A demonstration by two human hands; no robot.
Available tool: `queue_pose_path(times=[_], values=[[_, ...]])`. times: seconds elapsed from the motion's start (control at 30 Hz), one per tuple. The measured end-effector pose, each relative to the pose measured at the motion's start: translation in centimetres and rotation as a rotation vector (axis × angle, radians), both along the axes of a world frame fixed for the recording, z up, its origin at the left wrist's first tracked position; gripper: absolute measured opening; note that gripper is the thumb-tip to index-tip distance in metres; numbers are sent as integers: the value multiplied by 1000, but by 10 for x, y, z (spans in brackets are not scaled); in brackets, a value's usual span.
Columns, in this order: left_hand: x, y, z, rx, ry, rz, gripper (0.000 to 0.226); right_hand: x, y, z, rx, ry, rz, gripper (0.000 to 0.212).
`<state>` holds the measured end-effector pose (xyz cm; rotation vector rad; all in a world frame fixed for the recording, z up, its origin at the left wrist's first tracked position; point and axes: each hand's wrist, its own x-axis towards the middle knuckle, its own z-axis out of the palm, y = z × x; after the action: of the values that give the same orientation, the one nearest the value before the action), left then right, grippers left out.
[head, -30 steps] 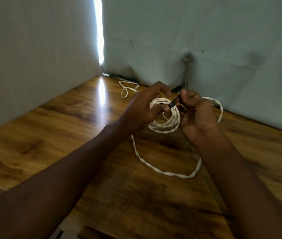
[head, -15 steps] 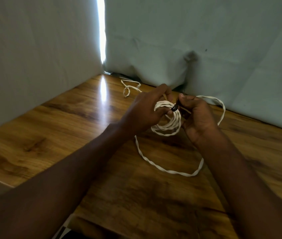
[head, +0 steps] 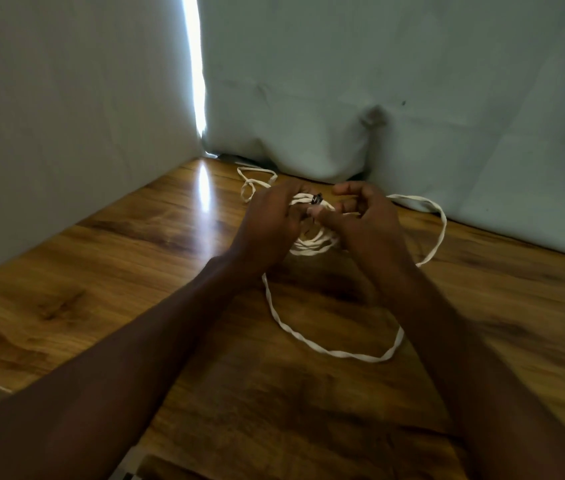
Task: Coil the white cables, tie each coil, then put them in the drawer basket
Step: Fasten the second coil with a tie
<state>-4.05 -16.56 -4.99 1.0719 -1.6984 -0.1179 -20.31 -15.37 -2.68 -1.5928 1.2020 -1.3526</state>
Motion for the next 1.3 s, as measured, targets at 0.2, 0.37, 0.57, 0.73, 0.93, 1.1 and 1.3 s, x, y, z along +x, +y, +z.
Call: queue_pose_path(times=[0.2, 0.37, 0.57, 0.73, 0.93, 1.1, 1.3], values=[[-1, 2, 3, 198, 18, -61, 10, 1, 2, -5, -333, 230, -14, 26], [-2, 7, 9, 390, 107, -176, 28, -6, -3, -10, -505, 463, -26, 20], [2, 9, 15, 583, 309, -240, 31, -12, -7, -12, -582, 661, -77, 16], [3, 6, 18, 688, 490, -262, 33, -5, -4, -13, -584, 500, -166, 11], [0, 14, 25, 777, 698, -410, 23, 1, 0, -12, -512, 257, -156, 3], [-5, 8, 21, 769, 848, -483, 30, 0, 2, -9, -516, 262, -144, 8], [-12, 7, 16, 612, 858, -500, 24, -5, 0, -7, -532, 248, -189, 6]])
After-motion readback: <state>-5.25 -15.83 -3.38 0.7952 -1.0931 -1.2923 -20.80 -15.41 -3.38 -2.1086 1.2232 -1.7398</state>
